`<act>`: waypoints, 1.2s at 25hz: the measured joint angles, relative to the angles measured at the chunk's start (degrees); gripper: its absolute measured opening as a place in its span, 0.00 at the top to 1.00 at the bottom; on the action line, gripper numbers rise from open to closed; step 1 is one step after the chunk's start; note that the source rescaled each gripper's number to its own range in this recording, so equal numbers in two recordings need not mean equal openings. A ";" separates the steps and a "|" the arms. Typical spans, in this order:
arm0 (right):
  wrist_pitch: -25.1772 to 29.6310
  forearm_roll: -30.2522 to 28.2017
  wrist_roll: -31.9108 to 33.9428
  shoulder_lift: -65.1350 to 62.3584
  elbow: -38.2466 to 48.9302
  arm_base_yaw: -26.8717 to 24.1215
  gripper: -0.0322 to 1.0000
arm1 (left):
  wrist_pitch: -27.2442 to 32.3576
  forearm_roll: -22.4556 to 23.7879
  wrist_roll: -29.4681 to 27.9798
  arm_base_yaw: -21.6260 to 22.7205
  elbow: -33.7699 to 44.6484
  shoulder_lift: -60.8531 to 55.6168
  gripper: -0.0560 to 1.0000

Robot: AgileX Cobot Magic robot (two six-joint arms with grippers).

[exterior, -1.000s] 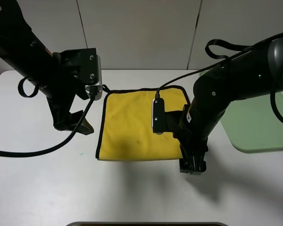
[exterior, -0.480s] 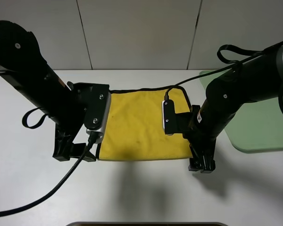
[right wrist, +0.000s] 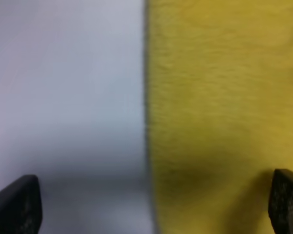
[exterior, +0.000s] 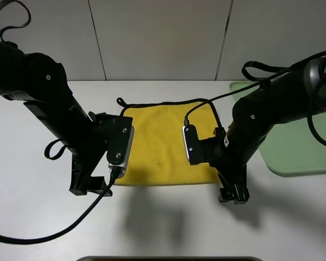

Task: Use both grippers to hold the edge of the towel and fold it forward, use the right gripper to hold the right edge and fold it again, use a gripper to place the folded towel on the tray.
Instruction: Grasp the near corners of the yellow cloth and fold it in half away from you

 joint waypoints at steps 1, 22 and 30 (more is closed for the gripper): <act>0.33 0.00 -0.14 0.55 -0.06 0.00 0.00 | -0.26 0.05 0.05 0.00 0.00 0.22 0.11; 0.77 0.78 -2.65 1.51 -0.53 0.00 0.00 | -5.95 -5.60 6.03 0.00 -0.31 7.82 0.11; 0.77 0.85 -2.71 1.51 -0.53 0.00 0.00 | -7.45 -6.23 5.55 0.00 -1.22 11.16 0.11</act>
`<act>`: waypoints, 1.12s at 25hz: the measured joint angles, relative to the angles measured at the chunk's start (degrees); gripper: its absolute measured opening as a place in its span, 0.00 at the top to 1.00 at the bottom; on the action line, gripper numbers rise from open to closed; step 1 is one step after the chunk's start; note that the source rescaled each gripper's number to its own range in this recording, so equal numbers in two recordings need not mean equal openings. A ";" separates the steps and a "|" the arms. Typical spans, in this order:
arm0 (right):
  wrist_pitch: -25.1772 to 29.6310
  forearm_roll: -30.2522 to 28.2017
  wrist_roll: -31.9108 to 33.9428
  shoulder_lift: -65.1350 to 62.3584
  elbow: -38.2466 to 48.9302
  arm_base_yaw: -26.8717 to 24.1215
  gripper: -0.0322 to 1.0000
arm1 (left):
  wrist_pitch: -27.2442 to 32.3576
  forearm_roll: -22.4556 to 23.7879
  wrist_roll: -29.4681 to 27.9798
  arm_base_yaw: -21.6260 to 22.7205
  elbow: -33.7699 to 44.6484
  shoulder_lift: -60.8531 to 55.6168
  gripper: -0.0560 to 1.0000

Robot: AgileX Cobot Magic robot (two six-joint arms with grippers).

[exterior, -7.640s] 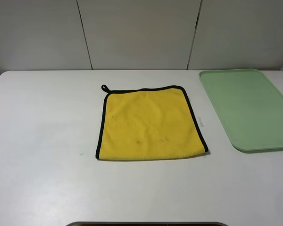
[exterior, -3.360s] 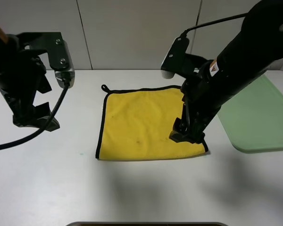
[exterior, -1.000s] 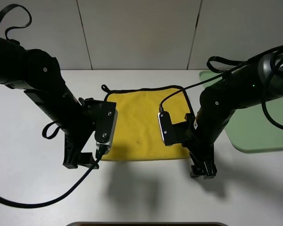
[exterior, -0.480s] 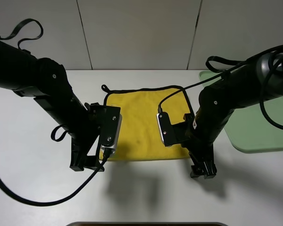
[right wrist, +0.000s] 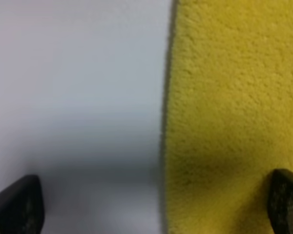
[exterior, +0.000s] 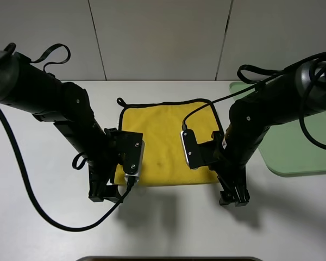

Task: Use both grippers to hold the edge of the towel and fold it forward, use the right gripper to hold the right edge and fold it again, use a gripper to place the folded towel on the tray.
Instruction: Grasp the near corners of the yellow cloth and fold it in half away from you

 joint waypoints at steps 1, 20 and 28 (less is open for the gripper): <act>0.00 0.00 0.00 0.00 0.00 0.00 0.00 | -0.21 -0.76 0.00 0.00 -0.12 0.38 0.11; -0.27 2.20 -0.22 0.06 0.00 0.00 0.00 | -4.85 -2.84 0.00 0.00 -0.19 2.71 0.36; 0.07 3.20 -0.22 0.10 0.06 0.00 0.08 | -5.03 -2.84 -0.46 0.00 -0.19 2.71 0.65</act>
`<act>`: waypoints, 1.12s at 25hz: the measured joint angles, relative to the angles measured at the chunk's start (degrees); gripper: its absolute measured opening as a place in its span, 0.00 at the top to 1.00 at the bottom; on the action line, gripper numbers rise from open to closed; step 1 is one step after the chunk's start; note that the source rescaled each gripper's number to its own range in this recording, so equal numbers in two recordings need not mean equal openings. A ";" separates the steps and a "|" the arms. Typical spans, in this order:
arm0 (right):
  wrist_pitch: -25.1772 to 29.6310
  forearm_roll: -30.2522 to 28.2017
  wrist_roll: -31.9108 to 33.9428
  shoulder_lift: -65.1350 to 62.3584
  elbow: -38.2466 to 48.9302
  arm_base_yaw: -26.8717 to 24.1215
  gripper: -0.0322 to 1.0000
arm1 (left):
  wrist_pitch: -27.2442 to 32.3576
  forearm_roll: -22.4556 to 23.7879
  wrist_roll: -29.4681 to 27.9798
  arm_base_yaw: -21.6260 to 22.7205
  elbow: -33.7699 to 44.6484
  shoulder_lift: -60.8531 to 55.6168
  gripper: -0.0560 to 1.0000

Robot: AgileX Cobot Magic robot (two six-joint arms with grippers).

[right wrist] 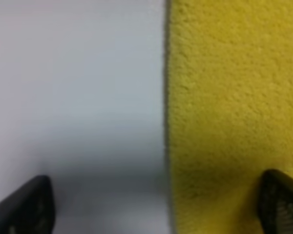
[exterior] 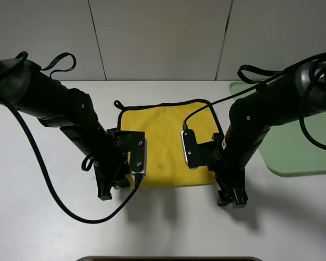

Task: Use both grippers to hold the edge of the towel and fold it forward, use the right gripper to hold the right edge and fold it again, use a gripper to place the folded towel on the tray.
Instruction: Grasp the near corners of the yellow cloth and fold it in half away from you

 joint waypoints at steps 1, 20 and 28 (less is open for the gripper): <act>0.19 0.46 0.00 0.00 0.00 0.00 0.12 | 0.00 0.00 0.00 0.00 0.00 0.00 0.68; -3.89 2.19 4.14 0.29 0.11 0.00 0.97 | -0.11 0.00 -0.12 0.00 0.00 0.00 0.95; -3.29 2.07 8.28 0.29 0.06 0.00 0.97 | -0.03 0.00 -0.18 0.00 0.00 -0.30 0.95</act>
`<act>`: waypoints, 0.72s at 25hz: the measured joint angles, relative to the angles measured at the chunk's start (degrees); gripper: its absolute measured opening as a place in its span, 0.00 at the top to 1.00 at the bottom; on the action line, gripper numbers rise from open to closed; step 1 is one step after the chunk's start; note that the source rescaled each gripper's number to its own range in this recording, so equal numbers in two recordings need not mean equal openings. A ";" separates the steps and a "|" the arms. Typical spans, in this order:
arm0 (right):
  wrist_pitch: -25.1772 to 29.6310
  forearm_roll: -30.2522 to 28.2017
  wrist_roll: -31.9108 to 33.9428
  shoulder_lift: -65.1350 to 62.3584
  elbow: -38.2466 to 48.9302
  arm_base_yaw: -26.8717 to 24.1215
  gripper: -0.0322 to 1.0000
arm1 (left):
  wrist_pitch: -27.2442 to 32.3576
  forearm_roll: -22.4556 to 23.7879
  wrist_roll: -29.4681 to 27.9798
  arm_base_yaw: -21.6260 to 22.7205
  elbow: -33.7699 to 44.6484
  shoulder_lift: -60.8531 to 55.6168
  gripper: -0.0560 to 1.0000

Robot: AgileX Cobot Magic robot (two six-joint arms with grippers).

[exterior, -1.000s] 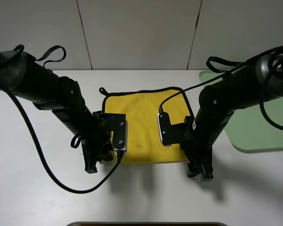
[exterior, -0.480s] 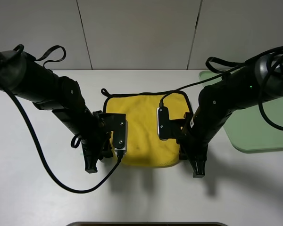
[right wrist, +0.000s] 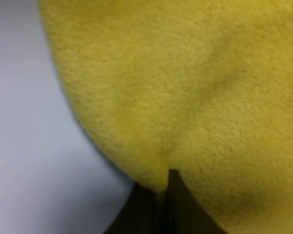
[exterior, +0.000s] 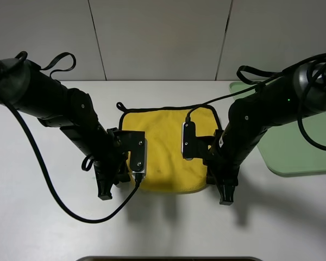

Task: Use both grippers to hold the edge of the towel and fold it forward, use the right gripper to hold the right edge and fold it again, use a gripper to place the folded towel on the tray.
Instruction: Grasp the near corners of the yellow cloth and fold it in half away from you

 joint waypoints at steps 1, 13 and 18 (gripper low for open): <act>0.17 0.00 0.59 0.00 -0.07 0.00 0.97 | 0.13 0.05 0.00 0.00 0.00 -0.37 0.95; 7.35 0.00 5.03 -7.32 0.35 0.00 0.97 | 3.13 0.05 0.00 0.00 0.00 -3.69 0.95; 9.38 0.00 8.40 -11.04 0.35 0.00 0.97 | 4.97 0.05 0.00 0.00 0.05 -6.06 0.95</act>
